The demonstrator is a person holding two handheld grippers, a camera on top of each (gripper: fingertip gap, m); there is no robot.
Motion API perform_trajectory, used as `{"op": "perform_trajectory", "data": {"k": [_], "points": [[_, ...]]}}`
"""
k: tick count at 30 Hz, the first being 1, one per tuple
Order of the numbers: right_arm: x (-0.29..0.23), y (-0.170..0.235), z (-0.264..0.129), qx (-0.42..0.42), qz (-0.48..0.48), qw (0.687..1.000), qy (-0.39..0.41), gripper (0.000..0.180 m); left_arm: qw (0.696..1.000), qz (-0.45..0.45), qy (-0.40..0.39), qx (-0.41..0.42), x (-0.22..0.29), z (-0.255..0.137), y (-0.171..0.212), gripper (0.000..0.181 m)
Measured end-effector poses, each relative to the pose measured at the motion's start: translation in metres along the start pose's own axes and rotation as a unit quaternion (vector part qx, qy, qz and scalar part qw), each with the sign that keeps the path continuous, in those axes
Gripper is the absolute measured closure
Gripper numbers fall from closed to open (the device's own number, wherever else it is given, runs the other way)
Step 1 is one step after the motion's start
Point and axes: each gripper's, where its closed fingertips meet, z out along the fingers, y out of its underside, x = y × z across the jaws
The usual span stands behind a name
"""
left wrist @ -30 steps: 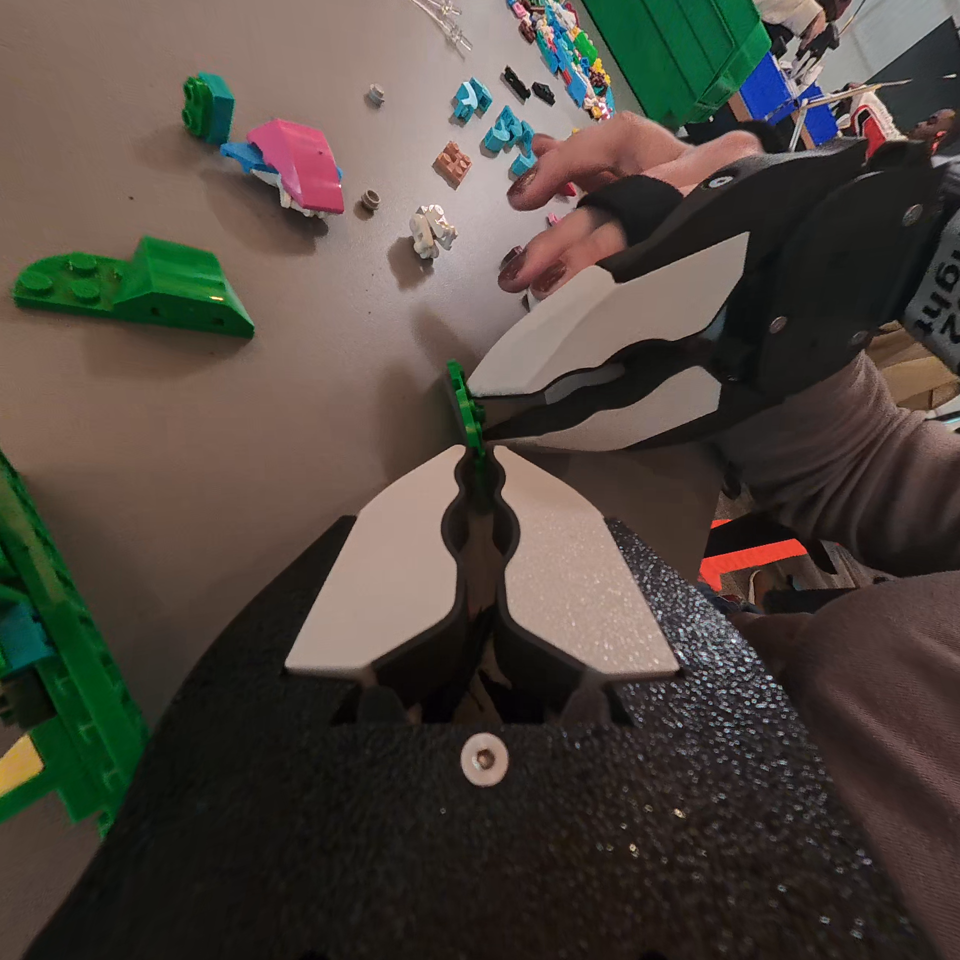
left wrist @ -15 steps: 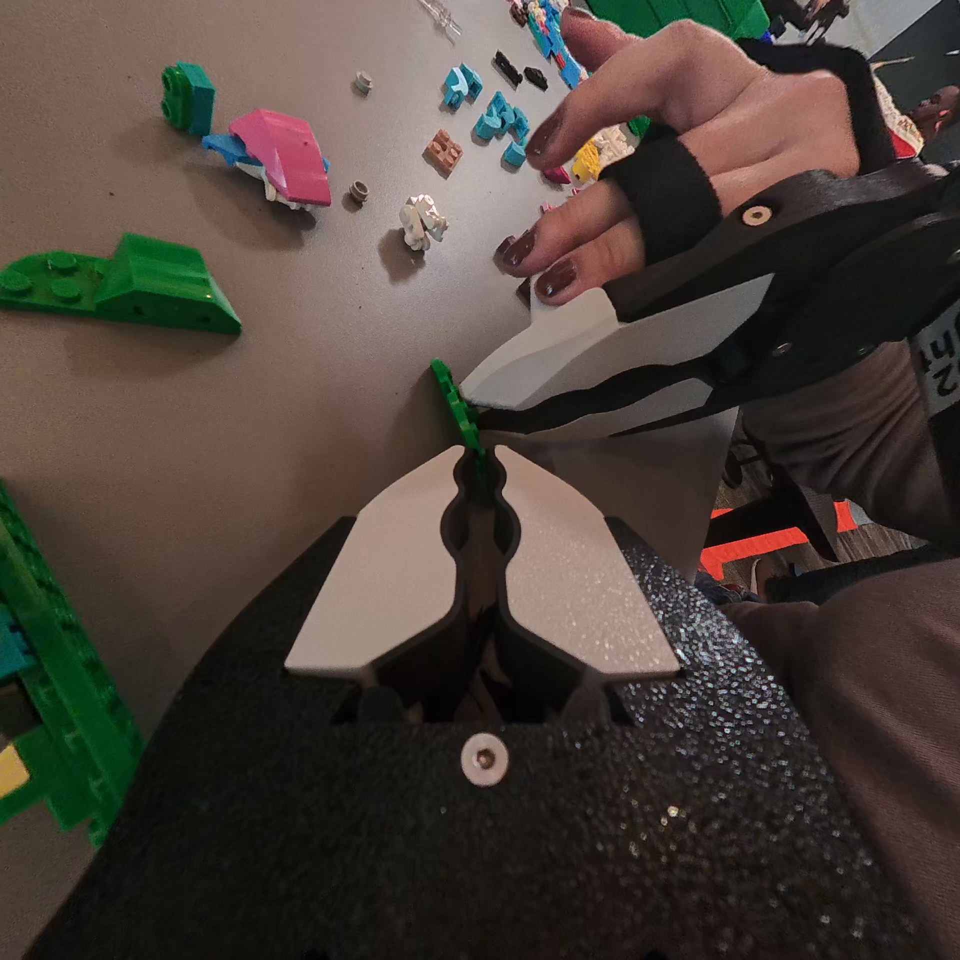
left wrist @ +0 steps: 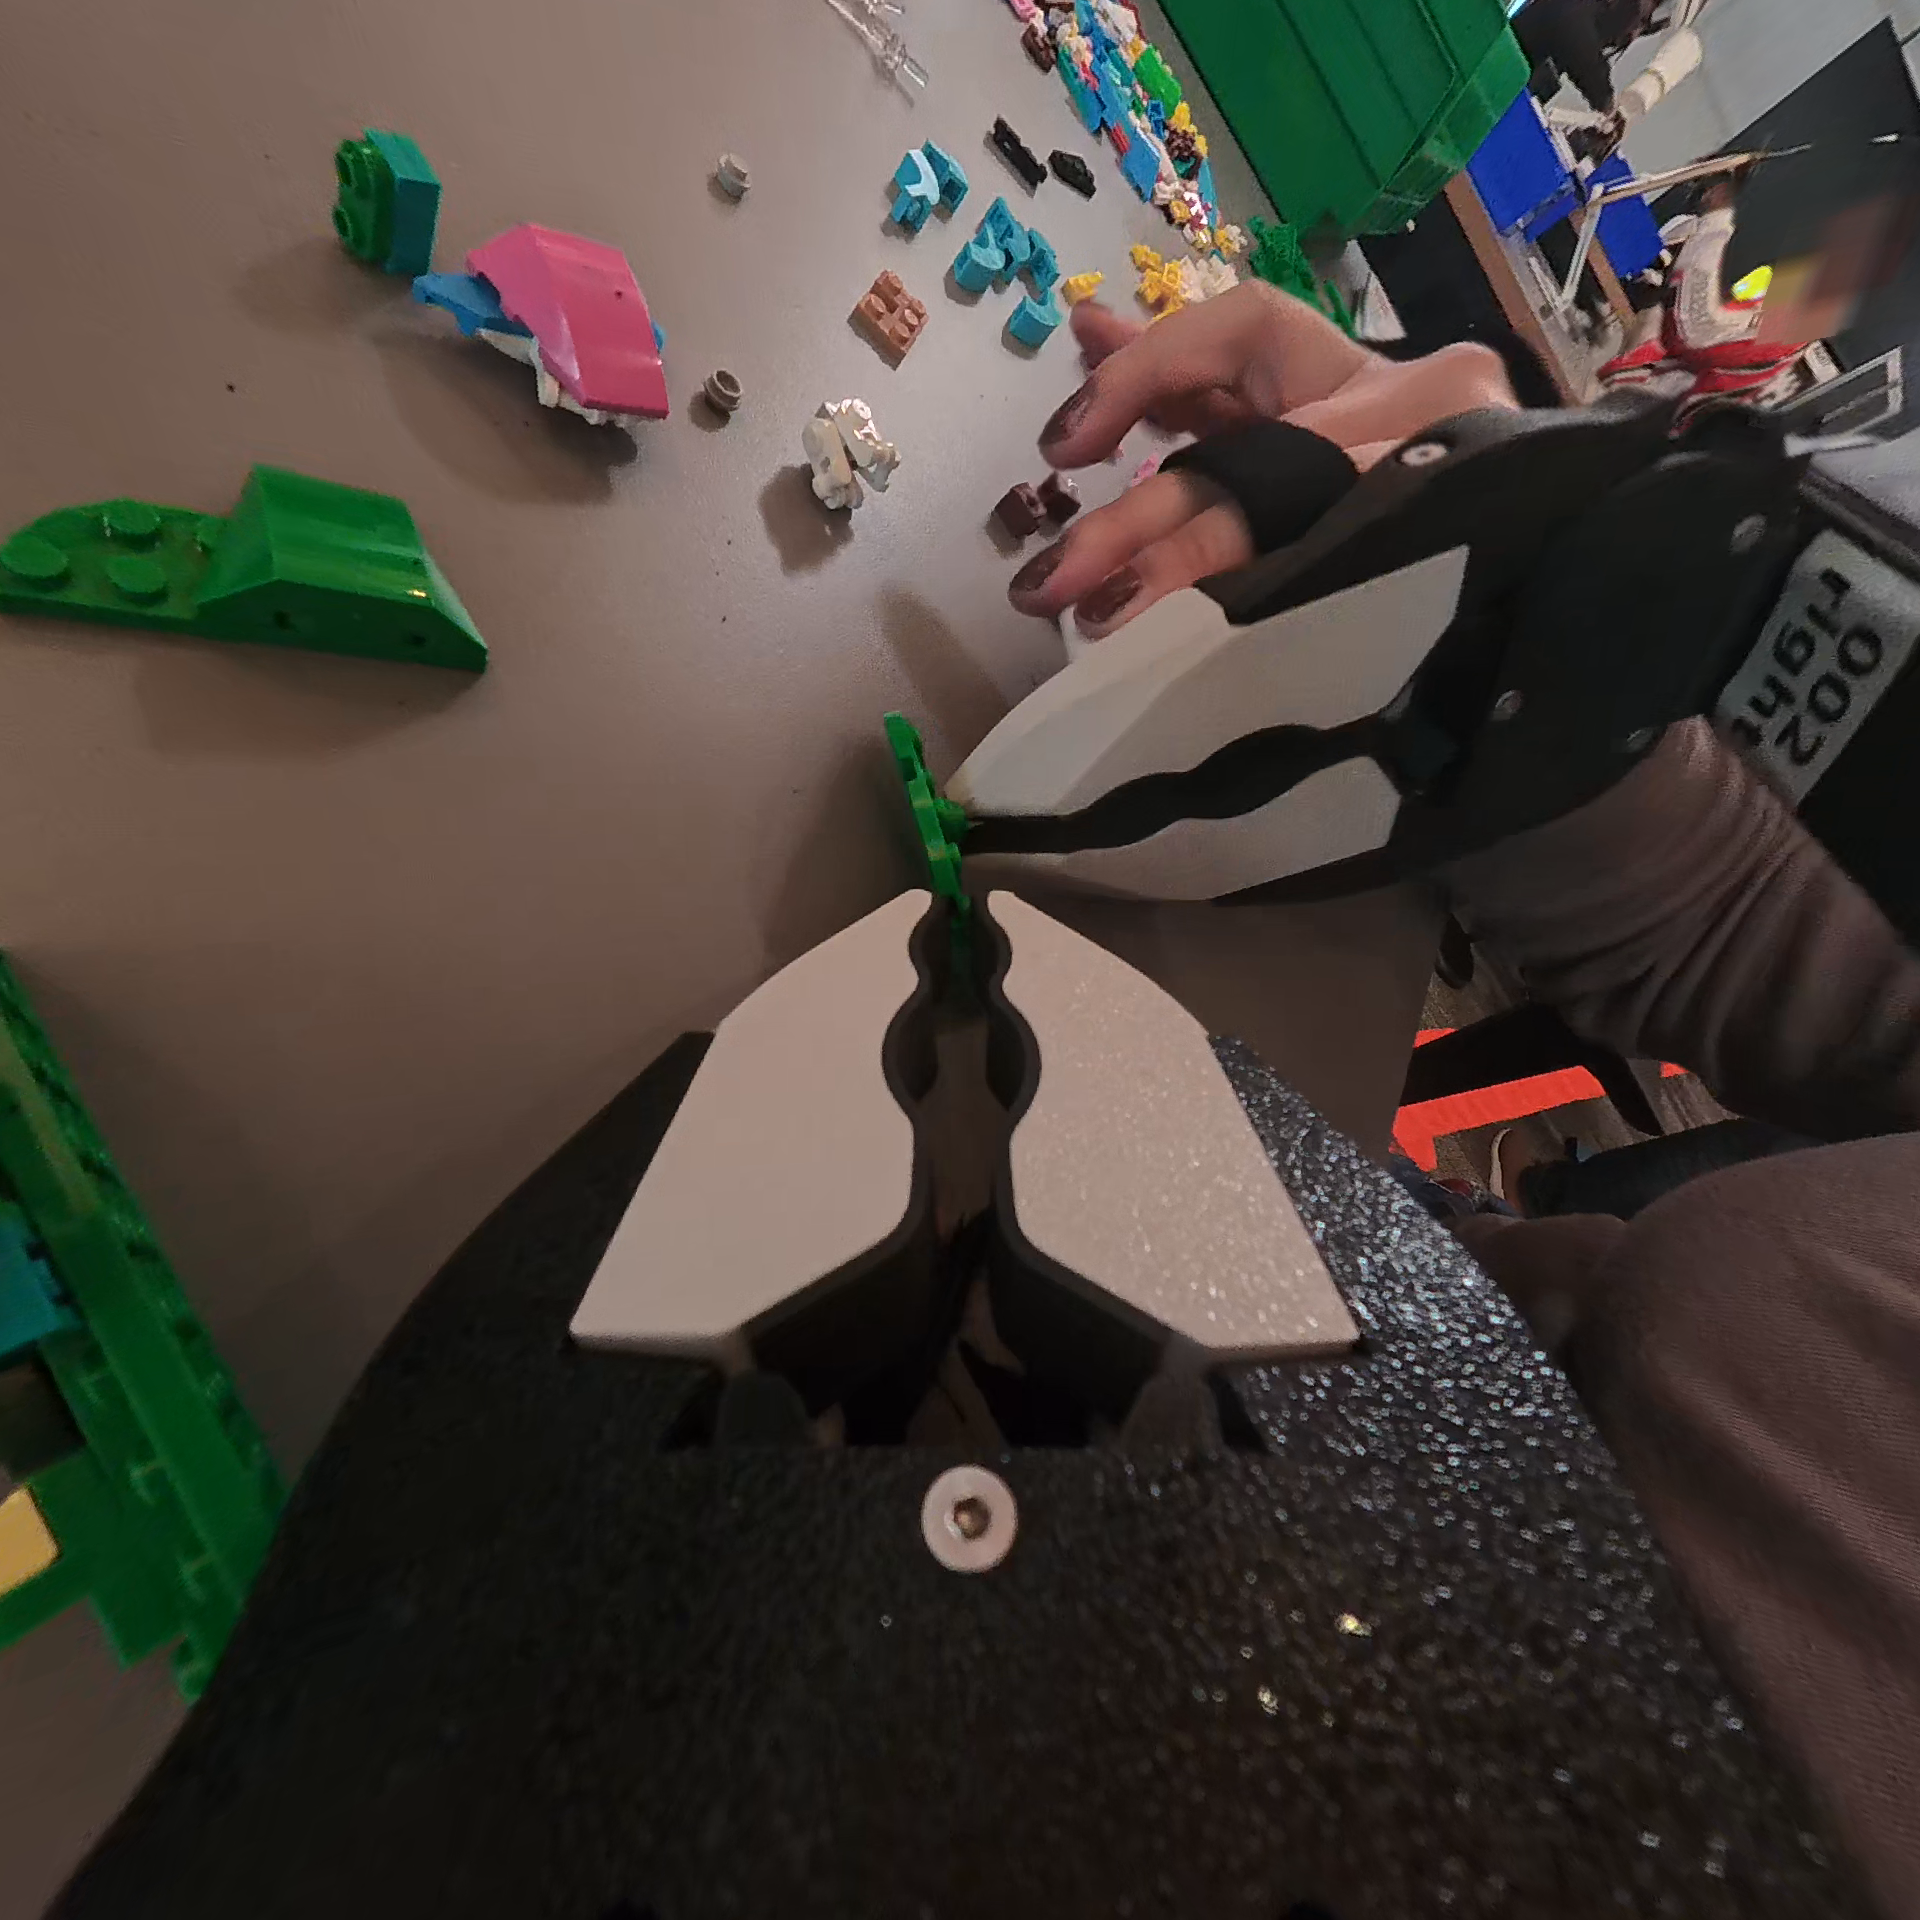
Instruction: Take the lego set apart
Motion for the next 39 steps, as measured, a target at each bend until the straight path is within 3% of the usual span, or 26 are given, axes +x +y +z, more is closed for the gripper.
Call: {"op": "perform_trajectory", "data": {"k": [1,4,20,24,30,34,39], "points": [[0.0,0.0,0.001,0.006,0.023,1.0,-0.006,0.176,1.0,0.0,-0.001,0.0,0.0,0.0,0.0,0.177],[0.0,0.001,0.002,0.015,0.065,0.998,-0.021,0.177,1.0,-0.001,-0.003,0.0,-0.001,0.0,0.0,0.177],[0.0,0.007,-0.003,0.035,0.108,0.993,-0.018,0.18,1.0,-0.005,-0.004,0.009,-0.002,0.0,-0.002,0.177],[0.021,-0.004,-0.01,0.089,0.149,0.984,0.047,0.18,1.0,-0.014,-0.005,0.024,-0.004,-0.001,-0.006,0.177],[0.052,-0.019,-0.016,0.145,0.272,0.946,0.106,0.155,0.999,-0.018,-0.006,0.032,-0.005,-0.002,-0.008,0.177],[0.071,0.0,-0.008,0.079,0.318,0.928,0.177,0.143,0.999,-0.019,0.0,0.026,-0.003,0.0,-0.007,0.177],[0.067,0.001,-0.007,0.045,0.248,0.943,0.219,0.149,0.999,-0.024,0.003,0.032,-0.004,-0.001,-0.008,0.177]]}}
